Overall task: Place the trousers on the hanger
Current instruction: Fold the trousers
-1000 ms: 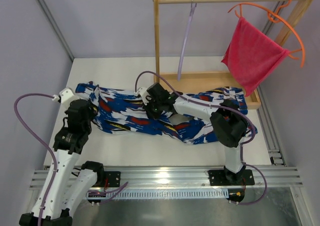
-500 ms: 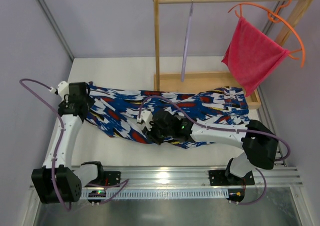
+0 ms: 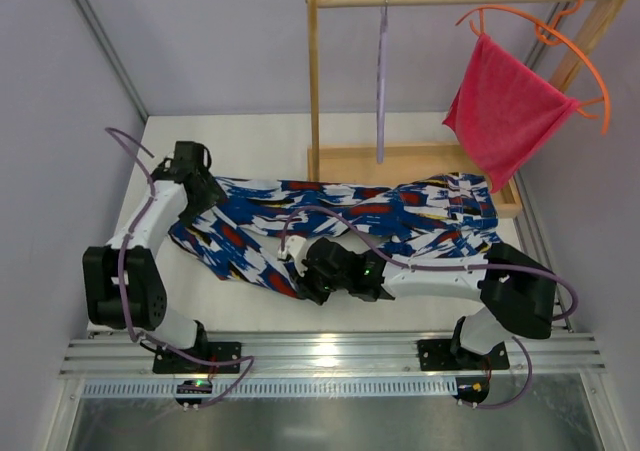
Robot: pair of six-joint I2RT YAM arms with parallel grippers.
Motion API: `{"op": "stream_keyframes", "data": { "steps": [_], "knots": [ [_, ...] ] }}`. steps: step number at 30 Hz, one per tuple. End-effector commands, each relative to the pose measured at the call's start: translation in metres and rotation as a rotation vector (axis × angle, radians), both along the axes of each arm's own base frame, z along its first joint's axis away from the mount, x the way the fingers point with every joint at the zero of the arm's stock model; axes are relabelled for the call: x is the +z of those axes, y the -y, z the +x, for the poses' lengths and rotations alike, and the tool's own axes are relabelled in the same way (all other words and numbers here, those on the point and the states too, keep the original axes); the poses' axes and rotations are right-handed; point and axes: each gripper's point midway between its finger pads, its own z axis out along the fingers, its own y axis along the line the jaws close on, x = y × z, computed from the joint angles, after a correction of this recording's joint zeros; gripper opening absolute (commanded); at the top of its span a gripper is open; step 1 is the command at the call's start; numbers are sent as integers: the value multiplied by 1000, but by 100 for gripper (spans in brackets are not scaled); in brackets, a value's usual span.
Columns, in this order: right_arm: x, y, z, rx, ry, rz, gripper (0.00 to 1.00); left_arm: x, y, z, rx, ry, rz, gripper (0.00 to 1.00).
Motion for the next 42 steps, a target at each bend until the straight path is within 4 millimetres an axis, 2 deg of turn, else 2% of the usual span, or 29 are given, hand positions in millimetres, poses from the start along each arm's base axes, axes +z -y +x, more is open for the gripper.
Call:
{"op": "stream_keyframes", "data": {
  "steps": [1,7,11,18,24,26,27,28,30,31,33,34,35,36,37,38,39,40,41,42],
  "knots": [
    [7,-13,-1,-13,19,60,5,-4,30,1,-66,-37,-46,76],
    [2,-10,-6,-18,6,74,6,-35,51,-3,-94,-93,-85,75],
    [0,-9,-7,-14,5,77,6,-55,48,-11,-63,-160,-70,73],
    [0,-10,-9,-6,6,81,6,-73,51,-5,-71,-177,-71,68],
    [-3,-9,-11,-7,3,74,6,-90,50,-4,-78,-231,-58,59],
    [-2,-8,-10,-13,4,76,6,-88,52,0,-87,-226,-62,43],
    [-2,-7,-9,-15,6,76,6,-87,53,1,-91,-229,-62,25],
    [-2,-7,-9,-16,7,77,6,-84,52,2,-96,-227,-56,17],
    [-2,-7,-9,-19,11,76,6,-65,47,5,-99,-204,-29,0],
    [-5,-6,-8,-25,11,69,6,-57,43,4,-94,-195,-10,0],
    [-8,-5,-7,-36,9,61,6,-41,30,-5,-67,-188,54,0],
    [-12,-5,-6,-43,5,52,6,-24,25,-9,-33,-139,61,0],
    [-13,-5,-6,-46,0,49,6,-16,21,-16,-10,-113,68,0],
    [-15,-5,-7,-51,-5,44,6,-26,14,-36,22,-133,88,0],
    [-19,-3,-7,-55,-13,39,6,-9,13,-44,73,-53,62,0],
    [-22,-2,-9,-56,-20,34,6,-12,10,-55,102,-40,59,0],
    [-22,-2,-9,-66,-28,38,6,-26,5,-77,128,-69,67,0],
    [-26,1,-10,-70,-34,30,6,-15,-3,-89,171,-6,77,0],
    [-26,2,-11,-72,-40,32,6,-17,-4,-97,226,15,55,0],
    [-27,3,-13,-74,-49,32,6,-27,-6,-114,254,2,49,0]
  ]
}}
